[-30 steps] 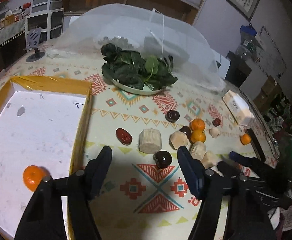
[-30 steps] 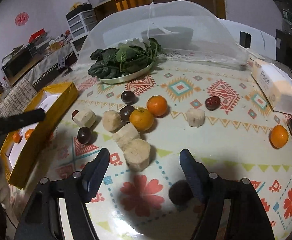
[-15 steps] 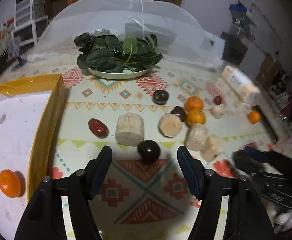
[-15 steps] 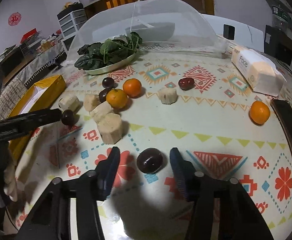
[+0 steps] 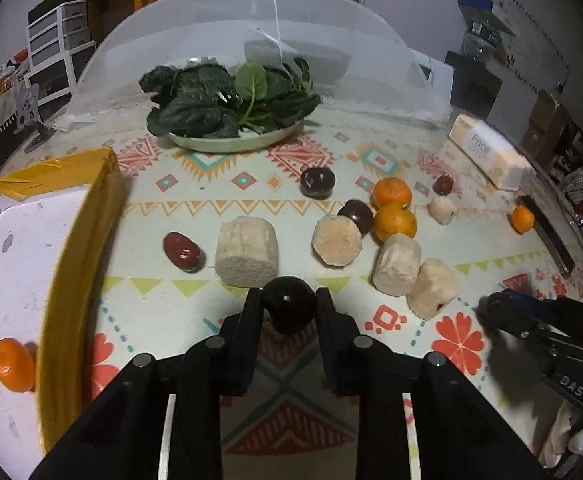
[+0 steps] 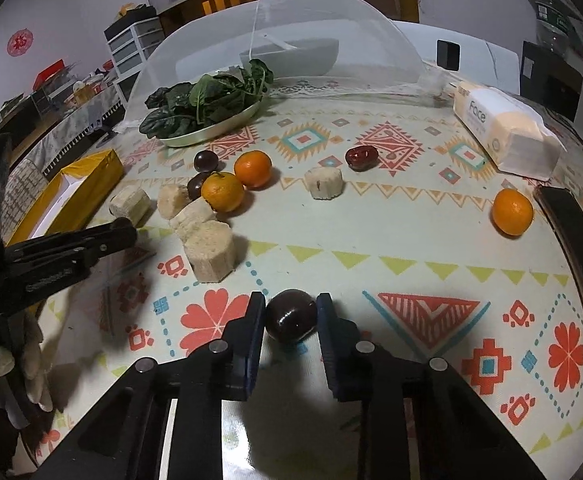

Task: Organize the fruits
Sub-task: 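Carry both dark plums into the tray and open both tools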

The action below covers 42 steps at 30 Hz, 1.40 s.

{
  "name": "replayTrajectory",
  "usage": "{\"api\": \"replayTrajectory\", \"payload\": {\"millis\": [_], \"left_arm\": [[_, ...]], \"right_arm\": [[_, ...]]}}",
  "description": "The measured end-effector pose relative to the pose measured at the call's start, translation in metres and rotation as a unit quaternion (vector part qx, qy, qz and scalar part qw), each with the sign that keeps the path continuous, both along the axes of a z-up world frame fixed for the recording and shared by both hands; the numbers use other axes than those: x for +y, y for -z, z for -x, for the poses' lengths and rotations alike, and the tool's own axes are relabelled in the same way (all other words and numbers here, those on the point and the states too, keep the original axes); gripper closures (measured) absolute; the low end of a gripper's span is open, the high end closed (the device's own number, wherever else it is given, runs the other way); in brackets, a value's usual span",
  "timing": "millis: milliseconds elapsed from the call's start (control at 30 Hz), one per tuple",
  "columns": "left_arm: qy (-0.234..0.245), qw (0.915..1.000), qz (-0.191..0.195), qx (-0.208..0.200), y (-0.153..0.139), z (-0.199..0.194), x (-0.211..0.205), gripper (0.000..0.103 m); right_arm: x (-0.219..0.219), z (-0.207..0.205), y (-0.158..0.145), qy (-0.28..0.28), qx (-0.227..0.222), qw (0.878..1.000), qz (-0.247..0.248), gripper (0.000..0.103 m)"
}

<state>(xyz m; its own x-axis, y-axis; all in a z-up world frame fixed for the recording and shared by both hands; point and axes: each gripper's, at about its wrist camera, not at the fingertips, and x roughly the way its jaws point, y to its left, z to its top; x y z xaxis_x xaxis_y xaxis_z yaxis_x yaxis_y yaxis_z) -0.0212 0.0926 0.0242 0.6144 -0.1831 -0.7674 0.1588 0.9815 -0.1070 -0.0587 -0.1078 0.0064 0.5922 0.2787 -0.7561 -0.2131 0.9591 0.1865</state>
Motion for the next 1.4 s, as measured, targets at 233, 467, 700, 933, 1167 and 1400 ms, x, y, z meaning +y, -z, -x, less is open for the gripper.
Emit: {"api": "replayTrajectory", "payload": {"millis": [233, 467, 700, 933, 1167, 1400], "left_arm": [[-0.019, 0.9986, 0.040, -0.028, -0.028, 0.037, 0.032, 0.077], [-0.079, 0.9933, 0.066, -0.054, -0.049, 0.071, 0.092, 0.077], [-0.170, 0.9821, 0.050, -0.062, -0.046, 0.103, 0.173, 0.077], [-0.226, 0.9724, 0.044, -0.037, -0.026, 0.125, 0.231, 0.077], [-0.249, 0.9663, 0.056, -0.031, -0.021, 0.133, 0.260, 0.077], [-0.256, 0.9624, 0.073, -0.055, -0.034, 0.142, 0.272, 0.053]], "right_arm": [[-0.001, 0.014, -0.017, -0.001, -0.013, 0.999, -0.031, 0.076], [0.017, 0.021, -0.042, -0.034, -0.008, 0.992, -0.119, 0.075], [0.092, 0.023, -0.063, -0.104, 0.004, 0.982, -0.160, 0.075], [0.201, 0.026, -0.061, -0.194, 0.026, 0.968, -0.154, 0.075], [0.278, 0.030, -0.039, -0.245, 0.048, 0.961, -0.121, 0.075], [0.308, 0.034, -0.029, -0.249, 0.036, 0.964, -0.085, 0.073]]}}
